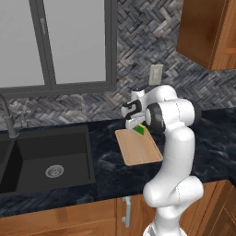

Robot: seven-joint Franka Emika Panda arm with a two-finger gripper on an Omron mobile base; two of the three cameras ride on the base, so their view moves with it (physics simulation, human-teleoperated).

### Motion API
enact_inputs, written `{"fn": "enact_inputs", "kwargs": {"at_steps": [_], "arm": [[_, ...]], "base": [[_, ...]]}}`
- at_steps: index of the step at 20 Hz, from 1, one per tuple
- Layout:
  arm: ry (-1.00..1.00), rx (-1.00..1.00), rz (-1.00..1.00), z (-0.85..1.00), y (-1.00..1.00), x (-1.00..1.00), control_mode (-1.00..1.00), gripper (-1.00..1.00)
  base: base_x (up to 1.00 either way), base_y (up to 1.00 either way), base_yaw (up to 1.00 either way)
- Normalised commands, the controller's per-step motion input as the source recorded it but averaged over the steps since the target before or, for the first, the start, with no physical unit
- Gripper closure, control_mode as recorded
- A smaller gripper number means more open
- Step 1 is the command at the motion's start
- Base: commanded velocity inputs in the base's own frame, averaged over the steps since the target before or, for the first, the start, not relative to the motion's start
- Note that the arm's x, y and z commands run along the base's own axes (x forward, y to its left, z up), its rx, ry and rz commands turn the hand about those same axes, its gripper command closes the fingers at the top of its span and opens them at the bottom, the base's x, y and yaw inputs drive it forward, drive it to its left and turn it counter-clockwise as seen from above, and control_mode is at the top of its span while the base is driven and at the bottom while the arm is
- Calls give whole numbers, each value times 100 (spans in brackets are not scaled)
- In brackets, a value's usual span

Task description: Pick up the sponge from the counter and clean the cutting board by briefly scrubbing or pressing down on the cutting board. Once finished, release the sponge.

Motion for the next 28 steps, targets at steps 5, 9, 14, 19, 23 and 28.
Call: {"fn": "enact_inputs", "kwargs": {"at_steps": [5, 9, 14, 19, 23, 28], "arm": [[0, 0, 7, -11, 46, 0, -100, 100], [0, 0, 8, -14, 36, -9, -100, 100], [2, 0, 11, -4, 25, -22, -100, 100], [5, 0, 11, -1, 16, -35, -100, 100], [4, 0, 13, -3, 19, -39, -100, 100], [2, 0, 11, -13, 24, -42, -100, 100]], "base": [[0, 0, 0], [0, 0, 0], [0, 0, 0], [0, 0, 0], [0, 0, 0], [0, 0, 0]]}}
